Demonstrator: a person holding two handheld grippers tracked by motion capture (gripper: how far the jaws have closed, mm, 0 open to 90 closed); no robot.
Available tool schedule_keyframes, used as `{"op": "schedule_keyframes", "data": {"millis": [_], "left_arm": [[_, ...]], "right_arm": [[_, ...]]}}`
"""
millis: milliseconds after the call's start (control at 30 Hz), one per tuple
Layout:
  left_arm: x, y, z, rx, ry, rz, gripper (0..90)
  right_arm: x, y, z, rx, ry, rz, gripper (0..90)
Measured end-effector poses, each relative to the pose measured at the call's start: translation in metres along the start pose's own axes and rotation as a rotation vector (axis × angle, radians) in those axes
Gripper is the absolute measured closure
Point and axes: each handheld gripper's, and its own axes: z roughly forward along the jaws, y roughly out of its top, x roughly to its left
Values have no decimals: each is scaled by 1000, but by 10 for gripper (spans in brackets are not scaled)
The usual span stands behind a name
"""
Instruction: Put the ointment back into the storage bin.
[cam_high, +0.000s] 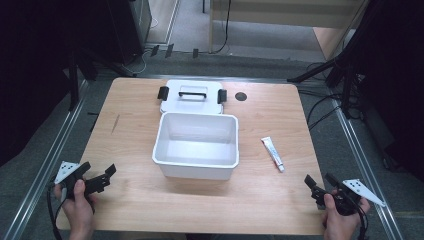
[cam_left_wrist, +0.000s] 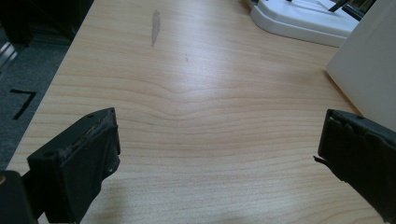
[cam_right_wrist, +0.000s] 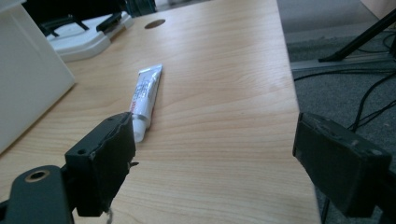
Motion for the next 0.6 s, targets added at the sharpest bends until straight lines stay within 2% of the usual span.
{"op": "schedule_keyframes", "data": {"millis": [233, 433, 567, 600], "left_arm": [[0, 0, 0, -3, -10, 3, 0], [0, 0, 0, 0, -10, 5, 0], [0, 0, 0, 1, -10, 4, 0], [0, 0, 0, 2, -12, 7, 0]], "right_arm": [[21, 9, 15, 90, -14, -64, 134], [41, 18, 30, 222, -28, -159, 140], [51, 26, 38, 307, -30, -185, 141], [54, 30, 41, 344, -36, -207, 141]]}}
